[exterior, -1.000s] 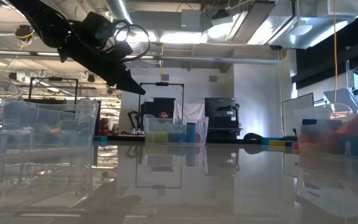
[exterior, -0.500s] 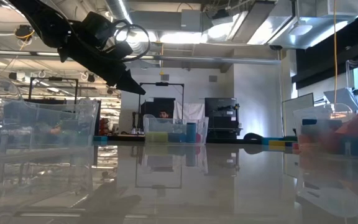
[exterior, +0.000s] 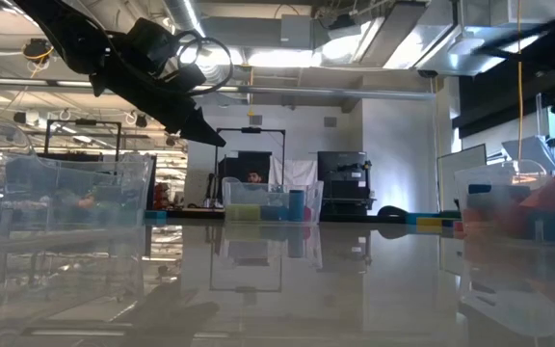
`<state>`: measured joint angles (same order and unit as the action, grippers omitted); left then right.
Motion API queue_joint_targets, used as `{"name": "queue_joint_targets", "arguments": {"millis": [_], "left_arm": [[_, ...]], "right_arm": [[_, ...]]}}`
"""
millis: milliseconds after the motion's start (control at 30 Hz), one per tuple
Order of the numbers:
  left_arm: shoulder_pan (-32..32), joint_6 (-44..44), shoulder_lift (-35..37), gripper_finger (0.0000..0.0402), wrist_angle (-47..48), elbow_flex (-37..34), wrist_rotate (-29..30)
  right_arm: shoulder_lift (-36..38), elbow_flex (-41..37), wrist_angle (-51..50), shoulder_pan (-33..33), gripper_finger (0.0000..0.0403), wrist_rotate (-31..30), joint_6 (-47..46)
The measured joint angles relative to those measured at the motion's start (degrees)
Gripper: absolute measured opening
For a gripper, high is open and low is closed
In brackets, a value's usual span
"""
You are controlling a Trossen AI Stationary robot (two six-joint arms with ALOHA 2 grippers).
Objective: Sort blocks by size
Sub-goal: Put the yellow cylindrical block into the top transparent bin
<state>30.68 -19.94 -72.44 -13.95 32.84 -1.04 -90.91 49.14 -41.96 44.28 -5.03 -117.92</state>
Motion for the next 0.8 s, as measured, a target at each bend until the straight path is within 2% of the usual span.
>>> {"name": "queue_joint_targets", "arguments": {"millis": [100,333,533,800], "left_arm": [[0.0,0.0,0.0,0.0218,0.0,0.0,0.0],[0.0,0.0,0.0,0.0218,0.0,0.0,0.0],[0.0,0.0,0.0,0.0218,0.0,0.0,0.0],[0.0,0.0,0.0,0.0218,0.0,0.0,0.0]], "right_arm": [[0.1,1.0,2.5,-2.5,0.0153,-2.0,5.6],[0.2,3.9,4.8,-9.9,0.0138,-7.8,22.5],[0.2,6.4,6.8,-17.5,0.0149,-13.2,39.0],[0.3,7.0,15.5,-27.8,0.0144,-18.1,60.6]]}}
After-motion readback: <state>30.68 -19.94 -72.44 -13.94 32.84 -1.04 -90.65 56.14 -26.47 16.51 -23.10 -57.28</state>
